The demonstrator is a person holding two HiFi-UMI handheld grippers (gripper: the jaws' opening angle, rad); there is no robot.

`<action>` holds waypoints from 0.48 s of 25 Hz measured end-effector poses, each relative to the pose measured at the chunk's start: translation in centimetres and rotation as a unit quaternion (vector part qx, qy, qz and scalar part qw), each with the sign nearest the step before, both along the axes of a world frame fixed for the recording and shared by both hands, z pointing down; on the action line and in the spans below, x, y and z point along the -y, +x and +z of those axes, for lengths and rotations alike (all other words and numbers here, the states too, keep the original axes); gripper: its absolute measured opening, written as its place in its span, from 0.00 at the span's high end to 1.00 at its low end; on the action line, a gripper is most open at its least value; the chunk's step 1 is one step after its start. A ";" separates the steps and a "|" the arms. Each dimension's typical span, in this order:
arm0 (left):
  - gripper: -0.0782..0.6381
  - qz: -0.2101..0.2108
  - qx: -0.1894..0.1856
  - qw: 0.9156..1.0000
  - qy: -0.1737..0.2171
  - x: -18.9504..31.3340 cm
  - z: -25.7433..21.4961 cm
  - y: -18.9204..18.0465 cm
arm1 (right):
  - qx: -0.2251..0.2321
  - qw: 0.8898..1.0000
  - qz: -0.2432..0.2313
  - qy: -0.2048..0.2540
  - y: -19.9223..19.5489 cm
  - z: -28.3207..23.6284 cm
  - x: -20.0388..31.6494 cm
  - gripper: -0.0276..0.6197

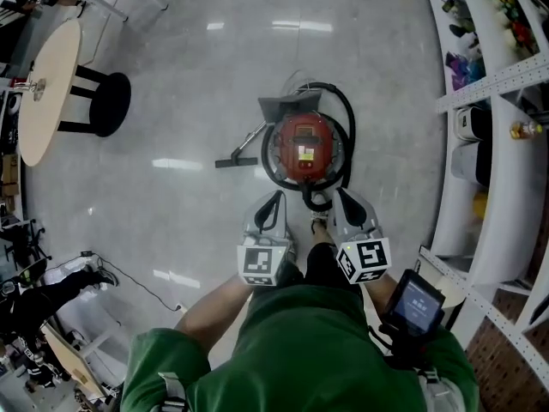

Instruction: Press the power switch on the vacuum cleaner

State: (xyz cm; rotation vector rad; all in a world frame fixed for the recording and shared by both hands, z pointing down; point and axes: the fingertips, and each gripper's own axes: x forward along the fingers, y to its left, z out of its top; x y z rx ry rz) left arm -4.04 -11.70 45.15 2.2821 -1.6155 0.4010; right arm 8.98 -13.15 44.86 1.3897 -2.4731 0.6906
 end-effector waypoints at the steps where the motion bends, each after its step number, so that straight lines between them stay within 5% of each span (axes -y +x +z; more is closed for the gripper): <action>1: 0.88 0.000 0.002 1.000 -0.006 0.4 0.8 0.3 | -0.002 1.000 -0.003 -0.003 0.1 0.7 0.4 0.95; 12: 0.88 0.007 0.030 0.998 -0.063 3.5 8.8 2.0 | -0.011 0.998 -0.033 -0.045 0.3 8.8 4.2 0.95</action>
